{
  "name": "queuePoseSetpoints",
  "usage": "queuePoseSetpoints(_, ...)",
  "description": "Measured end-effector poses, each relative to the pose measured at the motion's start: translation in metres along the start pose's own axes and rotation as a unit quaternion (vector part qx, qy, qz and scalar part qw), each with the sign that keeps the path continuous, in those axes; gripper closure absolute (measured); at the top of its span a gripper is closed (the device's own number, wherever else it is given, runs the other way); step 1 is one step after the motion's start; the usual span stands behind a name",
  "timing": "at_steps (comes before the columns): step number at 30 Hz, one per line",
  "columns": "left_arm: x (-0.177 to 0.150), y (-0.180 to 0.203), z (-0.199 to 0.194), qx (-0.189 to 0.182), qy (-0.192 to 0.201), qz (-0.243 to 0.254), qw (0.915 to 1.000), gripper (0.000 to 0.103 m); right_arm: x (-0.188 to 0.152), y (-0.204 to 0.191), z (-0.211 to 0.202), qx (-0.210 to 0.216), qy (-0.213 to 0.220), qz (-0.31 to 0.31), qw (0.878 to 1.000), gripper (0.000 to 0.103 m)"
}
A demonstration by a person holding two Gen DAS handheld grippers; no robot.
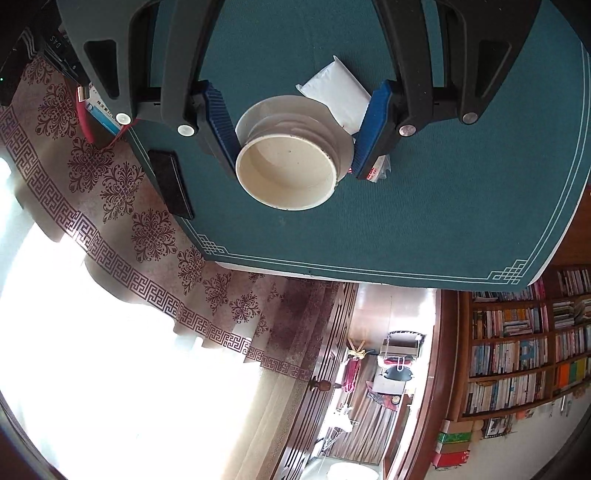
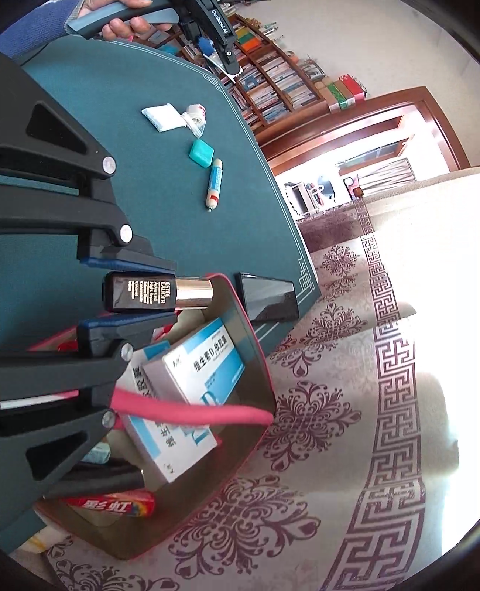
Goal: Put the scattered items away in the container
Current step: 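Carry the serum bottle and cup lid into the red tin and release both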
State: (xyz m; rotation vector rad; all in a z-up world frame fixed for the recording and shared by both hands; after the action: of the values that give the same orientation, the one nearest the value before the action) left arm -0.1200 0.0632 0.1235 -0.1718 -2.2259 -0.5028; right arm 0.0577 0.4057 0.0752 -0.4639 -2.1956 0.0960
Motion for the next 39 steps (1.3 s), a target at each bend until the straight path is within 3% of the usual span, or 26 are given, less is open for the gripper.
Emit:
queuePoseSetpoints(12, -0.002, 0.012, 0.003, 0.002, -0.005, 0.015, 0.9999, 0.039, -0.007, 0.063, 0.001, -0.082, -0.029, 0.038, 0.996, 0.081)
queuePoseSetpoints(18, -0.005, 0.023, 0.003, -0.005, -0.007, 0.029, 0.9995, 0.039, -0.008, 0.062, -0.002, -0.090, -0.024, 0.022, 0.995, 0.081)
queuePoseSetpoints(26, -0.007, 0.044, -0.002, -0.011, -0.006, 0.052, 0.9986, 0.039, -0.008, 0.061, -0.003, -0.068, -0.018, 0.022, 0.997, 0.081)
queuePoseSetpoints(39, -0.019, 0.108, -0.005, -0.037, -0.014, 0.114, 0.9928, 0.039, -0.005, 0.076, -0.014, -0.064, -0.001, 0.023, 0.998, 0.080)
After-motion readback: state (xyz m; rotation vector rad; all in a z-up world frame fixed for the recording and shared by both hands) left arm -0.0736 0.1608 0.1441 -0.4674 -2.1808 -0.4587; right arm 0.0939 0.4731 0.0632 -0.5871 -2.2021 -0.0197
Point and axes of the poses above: each gripper's, at about its wrist camera, not at the fingertips, and z roughly the way its jaws point, y to its right, x to its top, the point moved 1 cm from there along z, roughly the way its jaws point
